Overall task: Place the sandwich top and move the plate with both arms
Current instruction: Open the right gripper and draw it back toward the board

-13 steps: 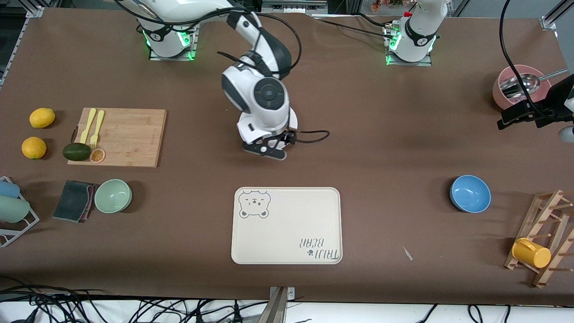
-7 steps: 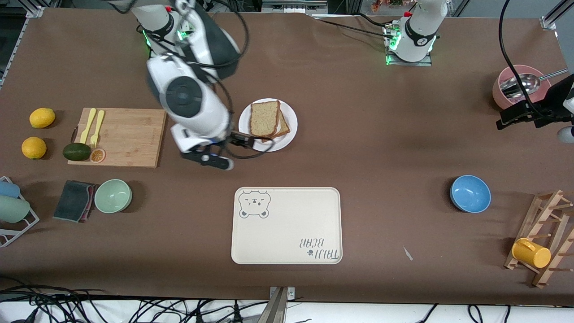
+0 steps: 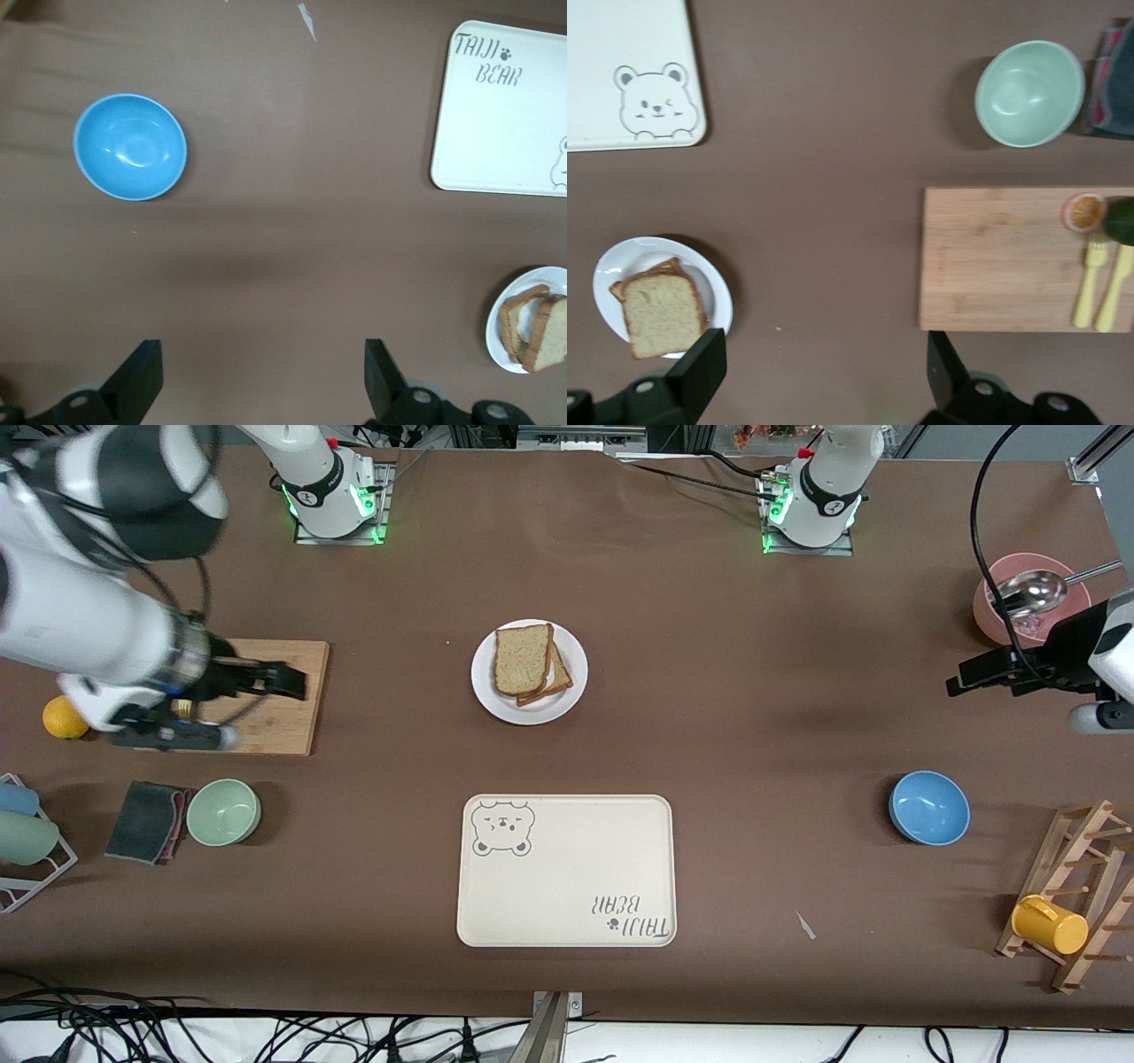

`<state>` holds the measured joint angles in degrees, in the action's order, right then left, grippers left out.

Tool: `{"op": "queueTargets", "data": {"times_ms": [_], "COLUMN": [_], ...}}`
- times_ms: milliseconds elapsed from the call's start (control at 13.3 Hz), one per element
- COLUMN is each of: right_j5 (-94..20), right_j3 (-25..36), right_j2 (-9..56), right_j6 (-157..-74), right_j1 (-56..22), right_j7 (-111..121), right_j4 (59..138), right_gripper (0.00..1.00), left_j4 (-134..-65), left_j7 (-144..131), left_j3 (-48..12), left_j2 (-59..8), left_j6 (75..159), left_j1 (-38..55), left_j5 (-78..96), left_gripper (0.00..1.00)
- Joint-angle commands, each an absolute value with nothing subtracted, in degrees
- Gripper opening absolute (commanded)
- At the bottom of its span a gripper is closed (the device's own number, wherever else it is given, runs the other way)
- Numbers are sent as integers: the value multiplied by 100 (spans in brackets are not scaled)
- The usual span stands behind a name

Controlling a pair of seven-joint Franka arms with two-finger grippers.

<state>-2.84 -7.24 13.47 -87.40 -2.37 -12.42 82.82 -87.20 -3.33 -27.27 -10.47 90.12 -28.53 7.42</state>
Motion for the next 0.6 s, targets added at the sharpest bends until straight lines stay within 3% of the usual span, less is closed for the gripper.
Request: {"op": "queueTargets", "data": {"times_ms": [0, 526], "right_j5": [-316, 1], "right_j3": [-310, -45], "right_j2": [380, 53], "right_j6": [-8833, -9053], "right_j1": [-114, 123], "right_j7": [-949, -106], "right_j4": [9087, 9290], "right_gripper": [100, 100], "left_j4": [-8719, -8754], "left_j7": [-316, -124], "left_j3": [-2769, -2751], "left_j2": [-1230, -1907], "left_j6": [9097, 9316], "left_j1": [-2796, -2803], "left_j5": [1194, 2380], "left_gripper": [100, 100]}}
